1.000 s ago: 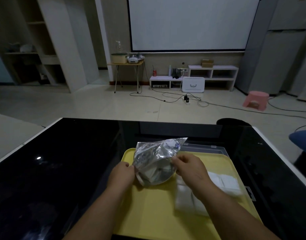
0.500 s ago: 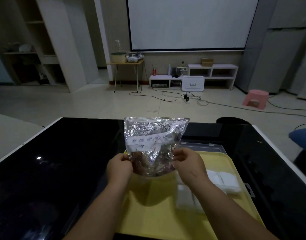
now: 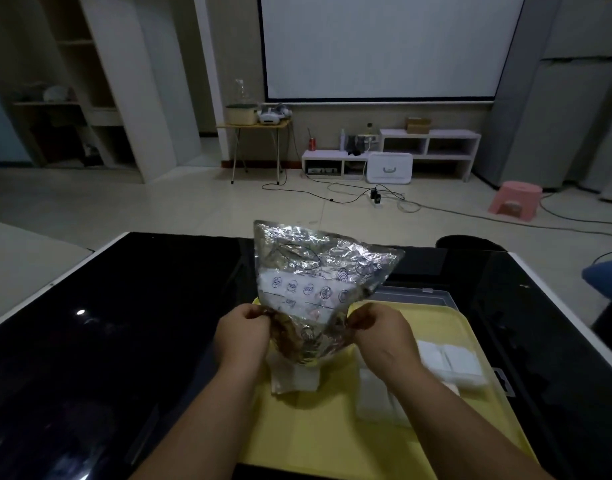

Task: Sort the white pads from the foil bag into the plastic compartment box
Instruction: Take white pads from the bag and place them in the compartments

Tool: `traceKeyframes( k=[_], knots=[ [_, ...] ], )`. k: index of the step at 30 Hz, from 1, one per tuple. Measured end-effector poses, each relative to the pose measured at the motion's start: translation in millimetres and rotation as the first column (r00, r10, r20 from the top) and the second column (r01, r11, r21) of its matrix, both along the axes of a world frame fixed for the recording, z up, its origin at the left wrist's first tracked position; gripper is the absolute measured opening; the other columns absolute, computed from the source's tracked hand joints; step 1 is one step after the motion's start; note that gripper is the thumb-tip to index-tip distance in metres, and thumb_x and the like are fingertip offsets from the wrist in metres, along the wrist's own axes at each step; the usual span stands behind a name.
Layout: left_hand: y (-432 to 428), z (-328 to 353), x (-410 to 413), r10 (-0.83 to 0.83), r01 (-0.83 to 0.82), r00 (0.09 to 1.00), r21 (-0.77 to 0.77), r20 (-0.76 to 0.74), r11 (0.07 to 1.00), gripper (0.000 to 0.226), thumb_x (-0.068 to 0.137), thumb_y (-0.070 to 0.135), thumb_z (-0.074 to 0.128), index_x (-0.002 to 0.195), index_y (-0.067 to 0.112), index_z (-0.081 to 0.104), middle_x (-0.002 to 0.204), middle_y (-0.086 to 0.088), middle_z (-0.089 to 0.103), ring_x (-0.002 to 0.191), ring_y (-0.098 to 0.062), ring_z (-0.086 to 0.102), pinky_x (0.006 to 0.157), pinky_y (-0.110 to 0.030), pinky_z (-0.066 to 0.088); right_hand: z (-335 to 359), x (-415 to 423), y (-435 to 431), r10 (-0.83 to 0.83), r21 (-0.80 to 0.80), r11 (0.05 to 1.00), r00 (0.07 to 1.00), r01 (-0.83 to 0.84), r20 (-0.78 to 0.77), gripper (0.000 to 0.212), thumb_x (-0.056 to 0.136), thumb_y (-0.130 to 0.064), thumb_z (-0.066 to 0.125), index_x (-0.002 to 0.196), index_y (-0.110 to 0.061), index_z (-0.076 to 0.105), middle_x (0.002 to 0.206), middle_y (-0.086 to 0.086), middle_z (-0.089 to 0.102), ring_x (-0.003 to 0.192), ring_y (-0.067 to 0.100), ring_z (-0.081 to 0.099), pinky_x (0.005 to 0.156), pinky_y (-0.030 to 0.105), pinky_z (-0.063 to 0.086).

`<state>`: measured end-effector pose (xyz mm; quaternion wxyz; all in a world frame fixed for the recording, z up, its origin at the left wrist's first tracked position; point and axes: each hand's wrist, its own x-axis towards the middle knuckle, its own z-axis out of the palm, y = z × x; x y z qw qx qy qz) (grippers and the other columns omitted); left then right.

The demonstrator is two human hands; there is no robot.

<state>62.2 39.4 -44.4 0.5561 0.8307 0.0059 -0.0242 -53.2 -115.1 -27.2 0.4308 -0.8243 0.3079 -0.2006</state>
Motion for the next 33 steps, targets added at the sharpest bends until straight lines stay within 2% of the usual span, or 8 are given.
traceKeyframes(
  k=[12,17,20,23,26,29,31,33],
  knots=[
    [-0.9,3.3,-3.5,-0.002,0.002,1.0,-0.017,0.027,1.0,0.016,0.082,0.008,0.06,0.073,0.018,0.067,0.075,-0.002,0.067,0.074,-0.021,0.061,0.063,-0.031,0.044,-1.7,-4.0,-3.7,-0.044,-0.026,0.999,0.998,0.045,0.039,0.029,0.081,-0.004,0.063,0.072,-0.032,0.064,0.081,-0.01,0.068,0.085,0.015,0.064,0.077,0.032,0.053],
    [-2.2,5.0,-4.5,-0.035,0.041,0.996,-0.074,0.08,0.996,0.016,0.087,0.007,0.059,0.083,0.02,0.069,0.08,0.003,0.069,0.075,-0.015,0.062,0.065,-0.031,0.047,2.4,-4.2,-7.2,-0.08,0.093,0.994,0.97,0.06,0.231,0.026,0.083,-0.009,0.07,0.072,-0.033,0.066,0.077,-0.011,0.071,0.079,0.007,0.066,0.071,0.026,0.051],
    [-5.7,5.4,-4.1,-0.051,0.07,0.989,-0.13,0.142,0.989,0.014,0.09,0.009,0.063,0.095,0.022,0.065,0.086,0.01,0.067,0.081,-0.007,0.062,0.071,-0.028,0.045,2.2,-5.4,-7.0,-0.118,0.098,0.991,0.959,0.096,0.257,0.018,0.084,-0.016,0.071,0.076,-0.029,0.062,0.078,-0.009,0.068,0.078,0.009,0.063,0.063,0.021,0.044],
    [-8.1,3.3,-2.8,-0.014,0.042,0.988,-0.178,0.155,0.983,0.023,0.086,0.002,0.066,0.098,0.017,0.053,0.09,0.002,0.064,0.083,-0.012,0.061,0.073,-0.025,0.043,-1.4,-4.8,-7.5,-0.114,0.082,0.992,0.968,0.098,0.223,0.016,0.086,-0.012,0.065,0.078,-0.025,0.063,0.079,-0.008,0.067,0.075,0.013,0.06,0.06,0.02,0.04],
    [-7.1,2.4,-2.3,-0.013,0.026,0.985,-0.073,0.172,0.997,0.013,0.085,0.001,0.066,0.089,0.01,0.056,0.079,0.002,0.06,0.079,-0.018,0.057,0.063,-0.024,0.037,-4.8,-2.6,-7.0,-0.04,0.093,0.995,0.99,0.027,0.136,0.025,0.087,-0.009,0.057,0.099,-0.023,0.074,0.095,-0.006,0.073,0.081,0.01,0.062,0.067,0.023,0.046],
    [-6.1,-0.9,0.9,-0.054,0.059,0.994,-0.051,0.096,0.997,0.015,0.088,0.002,0.06,0.09,0.016,0.065,0.088,0.001,0.064,0.088,-0.019,0.06,0.077,-0.027,0.045,-2.6,-2.9,-4.6,0.071,0.053,0.996,0.996,-0.074,0.047,0.043,0.088,-0.006,0.052,0.127,-0.019,0.064,0.125,-0.001,0.065,0.115,0.017,0.059,0.093,0.028,0.045],
    [-6.8,-3.8,3.5,-0.088,0.09,0.996,-0.072,0.027,0.993,0.022,0.085,0.003,0.057,0.096,0.018,0.07,0.097,0.002,0.068,0.092,-0.019,0.064,0.086,-0.037,0.054,0.0,-5.2,-2.6,0.135,0.05,0.99,0.991,-0.135,-0.009,0.051,0.088,-0.003,0.05,0.137,-0.018,0.054,0.135,0.0,0.056,0.123,0.018,0.051,0.093,0.023,0.038],
    [-8.1,-5.0,1.8,-0.143,0.141,0.99,-0.074,-0.019,0.987,0.032,0.08,0.0,0.056,0.1,0.02,0.072,0.098,0.002,0.071,0.089,-0.018,0.066,0.08,-0.039,0.057,0.9,-7.2,-1.7,0.198,0.045,0.979,0.98,-0.197,-0.025,0.051,0.087,0.0,0.049,0.134,-0.02,0.054,0.132,0.0,0.054,0.113,0.015,0.05,0.085,0.022,0.036]
  ],
)
